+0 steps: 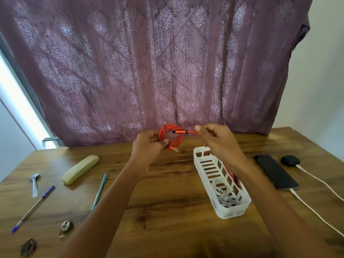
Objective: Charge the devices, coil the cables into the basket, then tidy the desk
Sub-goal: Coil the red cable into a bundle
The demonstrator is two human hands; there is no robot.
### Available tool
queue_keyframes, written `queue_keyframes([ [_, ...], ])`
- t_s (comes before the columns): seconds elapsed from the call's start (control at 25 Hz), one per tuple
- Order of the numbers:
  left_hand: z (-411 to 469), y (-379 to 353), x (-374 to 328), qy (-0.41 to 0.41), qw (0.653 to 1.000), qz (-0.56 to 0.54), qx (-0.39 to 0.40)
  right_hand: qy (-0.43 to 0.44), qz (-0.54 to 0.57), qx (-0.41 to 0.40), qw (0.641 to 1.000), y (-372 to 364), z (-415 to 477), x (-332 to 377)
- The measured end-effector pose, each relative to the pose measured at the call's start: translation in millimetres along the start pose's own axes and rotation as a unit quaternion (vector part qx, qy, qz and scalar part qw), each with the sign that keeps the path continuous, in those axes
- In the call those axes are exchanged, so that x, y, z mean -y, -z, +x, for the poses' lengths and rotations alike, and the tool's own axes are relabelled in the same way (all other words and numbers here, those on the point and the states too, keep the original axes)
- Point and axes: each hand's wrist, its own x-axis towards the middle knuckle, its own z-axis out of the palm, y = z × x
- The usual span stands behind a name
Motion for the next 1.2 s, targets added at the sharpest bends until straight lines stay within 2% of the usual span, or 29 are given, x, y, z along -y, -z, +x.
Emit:
queue_keyframes([
  [0.08,-3,-3,-3,0.062,0.988,-0.131,0.05,0.045,-0.063,-0.058,0.995,-5,1,-7],
  [0.16,-8,-6,-7,0.08,0.978,-0.179,0.077,0.069,-0.055,-0.081,0.993,-13,-3,-10],
  [0.28,-12,-8,-12,0.069,0.976,-0.196,0.07,0.079,-0.026,-0.044,0.996,-26,-13,-12],
  [0.52,-16,-7,-10,0.051,0.978,-0.188,0.081,0.084,-0.044,-0.074,0.993,-37,-16,-15],
  [0.56,-18,-6,-8,0.037,0.981,-0.169,0.088,0.08,-0.04,-0.067,0.994,-35,-14,-13],
  [0.64,-13,-4,0,-0.013,0.995,-0.062,0.071,0.06,-0.028,-0.056,0.996,-28,-7,-11],
  [0.72,-13,-1,4,-0.048,0.996,0.022,0.073,0.027,-0.023,-0.04,0.999,-20,0,-12],
  [0.8,-13,-2,8,-0.053,0.993,0.019,0.103,-0.009,0.018,-0.008,1.0,-17,4,-13],
  [0.88,-12,-6,8,-0.097,0.988,0.059,0.099,-0.026,0.056,0.01,0.998,-19,5,-13],
  [0.96,-9,-10,5,-0.198,0.959,0.193,0.056,-0.009,0.039,0.013,0.999,-19,6,-12],
  [1.04,-6,-13,-2,-0.295,0.903,0.31,0.04,0.021,0.002,0.016,1.0,-18,8,-7],
  [1.12,-4,-15,-6,-0.322,0.883,0.331,0.086,0.04,-0.024,0.015,0.999,-15,12,-2],
  [1.2,-8,-18,-11,-0.313,0.89,0.309,0.118,0.041,-0.005,0.03,0.999,-9,15,2],
])
